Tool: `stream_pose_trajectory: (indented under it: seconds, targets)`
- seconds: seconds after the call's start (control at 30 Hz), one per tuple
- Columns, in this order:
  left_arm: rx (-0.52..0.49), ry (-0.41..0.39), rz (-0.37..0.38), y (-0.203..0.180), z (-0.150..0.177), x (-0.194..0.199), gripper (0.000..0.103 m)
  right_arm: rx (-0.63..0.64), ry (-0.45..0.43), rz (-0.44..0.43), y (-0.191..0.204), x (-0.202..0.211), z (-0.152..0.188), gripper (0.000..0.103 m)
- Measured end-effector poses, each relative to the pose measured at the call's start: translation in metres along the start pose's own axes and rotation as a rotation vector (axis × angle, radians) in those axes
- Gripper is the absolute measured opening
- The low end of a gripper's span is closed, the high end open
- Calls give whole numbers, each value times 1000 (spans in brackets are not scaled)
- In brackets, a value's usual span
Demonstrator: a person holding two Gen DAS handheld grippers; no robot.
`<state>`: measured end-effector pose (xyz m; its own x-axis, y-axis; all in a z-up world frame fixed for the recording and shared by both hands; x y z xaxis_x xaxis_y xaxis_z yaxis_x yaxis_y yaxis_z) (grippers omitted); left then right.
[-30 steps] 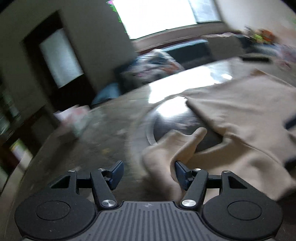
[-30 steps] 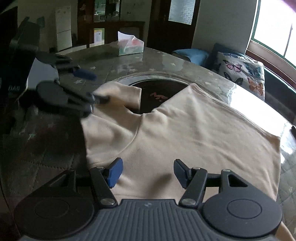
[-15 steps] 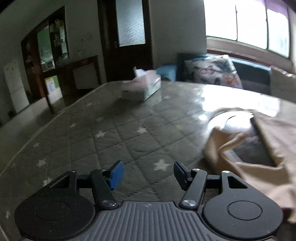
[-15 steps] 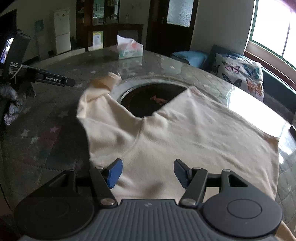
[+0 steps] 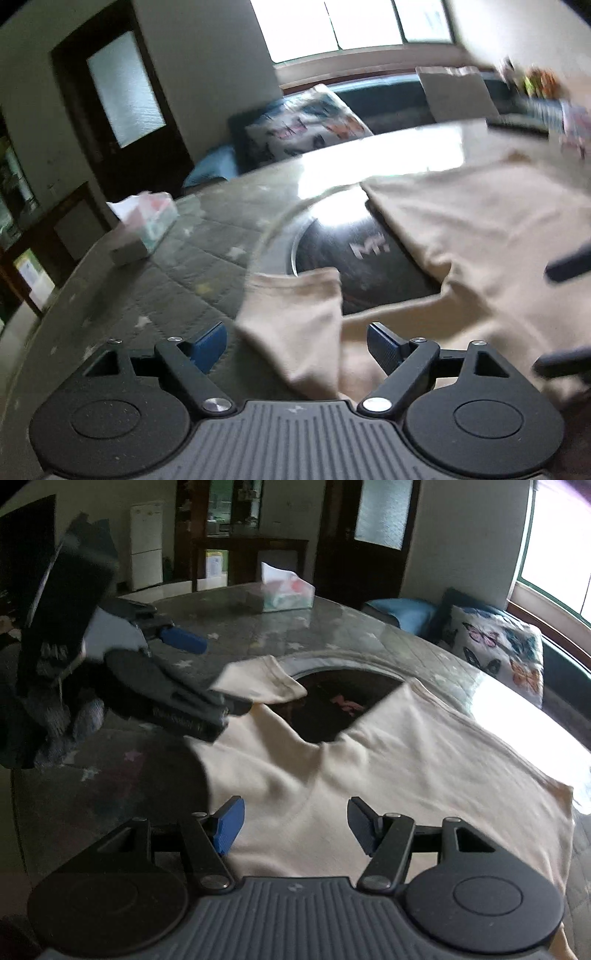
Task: Fold clothes
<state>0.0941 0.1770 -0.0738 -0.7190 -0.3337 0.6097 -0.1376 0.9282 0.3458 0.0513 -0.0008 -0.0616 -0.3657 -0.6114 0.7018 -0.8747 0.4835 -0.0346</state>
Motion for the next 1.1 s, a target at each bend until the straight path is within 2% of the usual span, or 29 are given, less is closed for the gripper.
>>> stream_pose_trajectory:
  seconds: [0.1, 0.17, 0.4, 0.53, 0.67, 0.8, 0.87, 0.93, 0.97, 1.03, 1.07, 1.1]
  targets:
    - [-14, 5, -53, 7, 3, -12, 87, -26, 16, 11, -10, -1, 6, 63]
    - [20, 16, -109, 20, 4, -16, 87, -37, 29, 13, -13, -2, 11, 63]
    - [230, -4, -347, 95, 26, 4, 87, -61, 39, 1, -16, -5, 15, 63]
    - [329, 55, -438, 139, 54, 10, 86, -49, 41, 7, -14, -4, 14, 63]
    - [402, 80, -406, 158, 71, 20, 85, -27, 16, 1, -8, 3, 4, 63]
    - [416, 59, -264, 146, 67, 24, 82, -6, -4, -15, 1, 7, -4, 63]
    - [409, 72, -212, 138, 65, 18, 74, 7, -3, -39, 11, 6, -7, 61]
    - [404, 83, -167, 130, 65, 12, 57, 23, 1, -63, 21, 3, -8, 55]
    - [401, 85, -144, 126, 65, 8, 51, 35, 4, -73, 28, 1, -7, 54]
    - [395, 64, -109, 120, 60, 4, 28, 55, 11, -89, 38, -2, -6, 48]
    - [397, 56, -97, 118, 58, 4, 20, 58, 17, -90, 40, -5, -5, 45]
    - [406, 50, -97, 119, 56, 4, 8, 62, 22, -91, 42, -8, -4, 37]
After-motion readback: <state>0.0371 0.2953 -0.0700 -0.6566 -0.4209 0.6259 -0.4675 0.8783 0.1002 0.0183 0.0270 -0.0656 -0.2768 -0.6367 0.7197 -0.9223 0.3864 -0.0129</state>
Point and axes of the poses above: each gripper's, at about its wrist camera, not at the fingertips, and x roughly against the way its jaws point, y to its left, z to its underside, the point moved 10 cm from there along -x, roughly the way its jaws point, and after that the axes turned 4 degrees about -x, right-handed, at the moved point
